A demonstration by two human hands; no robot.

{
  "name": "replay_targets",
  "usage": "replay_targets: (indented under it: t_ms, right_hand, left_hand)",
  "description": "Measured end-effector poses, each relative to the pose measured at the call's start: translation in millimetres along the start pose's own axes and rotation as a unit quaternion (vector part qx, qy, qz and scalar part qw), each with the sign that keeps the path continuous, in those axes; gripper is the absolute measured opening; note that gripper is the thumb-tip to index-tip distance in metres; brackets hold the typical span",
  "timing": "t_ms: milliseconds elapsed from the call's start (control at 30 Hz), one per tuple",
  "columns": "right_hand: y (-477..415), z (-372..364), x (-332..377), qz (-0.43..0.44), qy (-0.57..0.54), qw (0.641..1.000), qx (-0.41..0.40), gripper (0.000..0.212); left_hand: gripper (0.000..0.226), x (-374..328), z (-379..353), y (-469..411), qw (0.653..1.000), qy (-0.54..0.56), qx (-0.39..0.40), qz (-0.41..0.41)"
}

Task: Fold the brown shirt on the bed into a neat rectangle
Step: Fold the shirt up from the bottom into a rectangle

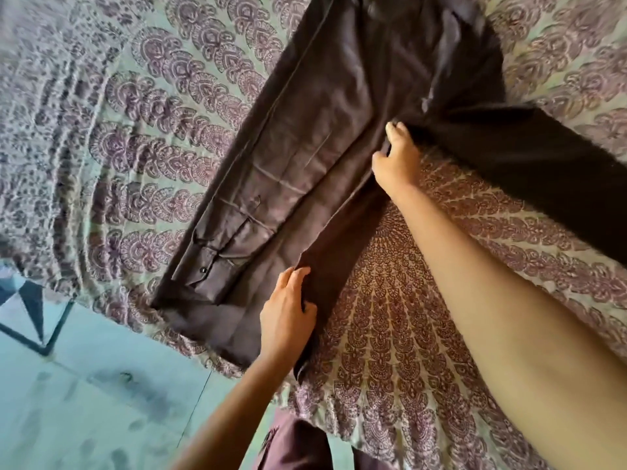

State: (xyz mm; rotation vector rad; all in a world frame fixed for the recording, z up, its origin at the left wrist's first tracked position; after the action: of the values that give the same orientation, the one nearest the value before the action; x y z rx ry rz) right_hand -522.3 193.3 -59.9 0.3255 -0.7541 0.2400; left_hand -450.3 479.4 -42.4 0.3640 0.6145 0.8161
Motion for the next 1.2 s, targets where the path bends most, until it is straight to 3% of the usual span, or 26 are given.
replay_targets:
  t_ms: [133, 267, 367, 567, 733, 833, 933, 1000, 1200]
  right_hand:
    - [-1, -43, 34, 0.003, 0.051, 0.997, 0.062, 0.058]
    - [-1, -66, 49, -0.002, 0.075, 0.992, 0.101, 0.062]
    - [-1, -70, 44, -0.013, 0.127, 0.987, 0.103, 0.06]
    - [6, -75, 32, 0.021, 0.129, 0.987, 0.096, 0.072]
    - [17, -80, 27, 0.116, 0.223, 0.957, 0.144, 0.078]
    - [19, -56, 24, 0.122, 0.119, 0.982, 0.075, 0.064]
    - [24, -11, -3, 0.083, 0.065, 0.993, -0.046, 0.042]
    - [32, 17, -27, 0.054, 0.072, 0.99, -0.104, 0.034]
    - [86, 120, -120, -0.085, 0.083, 0.946, -0.302, 0.031]
  left_hand:
    - [0.065, 50, -1, -6, 0.998, -0.005, 0.059, 0.036]
    - [0.068, 87, 17, -15, 0.997, 0.052, 0.03, 0.04]
    - [0.064, 94, 18, -21, 0.998, 0.034, 0.046, 0.01]
    - [0.034, 94, 1, -28, 0.98, -0.07, 0.186, -0.011]
    - [0.034, 95, -5, -35, 0.945, -0.175, 0.275, -0.035]
    - [0.033, 73, 10, -51, 0.916, -0.281, 0.28, -0.066]
    - [0.019, 10, 38, -84, 0.939, -0.278, 0.162, -0.119]
    - [0.019, -35, 44, -102, 0.953, -0.238, 0.118, -0.149]
    - [0.026, -165, -4, -124, 0.95, -0.166, 0.128, -0.229]
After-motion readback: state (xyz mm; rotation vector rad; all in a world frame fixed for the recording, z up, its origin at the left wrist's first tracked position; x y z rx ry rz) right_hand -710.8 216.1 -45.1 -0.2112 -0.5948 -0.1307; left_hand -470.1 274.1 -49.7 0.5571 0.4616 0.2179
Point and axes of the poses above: each hand's wrist, its own y-axis away from the middle knuckle, its own z-axis out of the back of the hand, x = y × z, the point moved 8 cm from there along -y, towards the middle knuckle, and after that the axes turned 6 degrees about z, right-handed, at the moved point
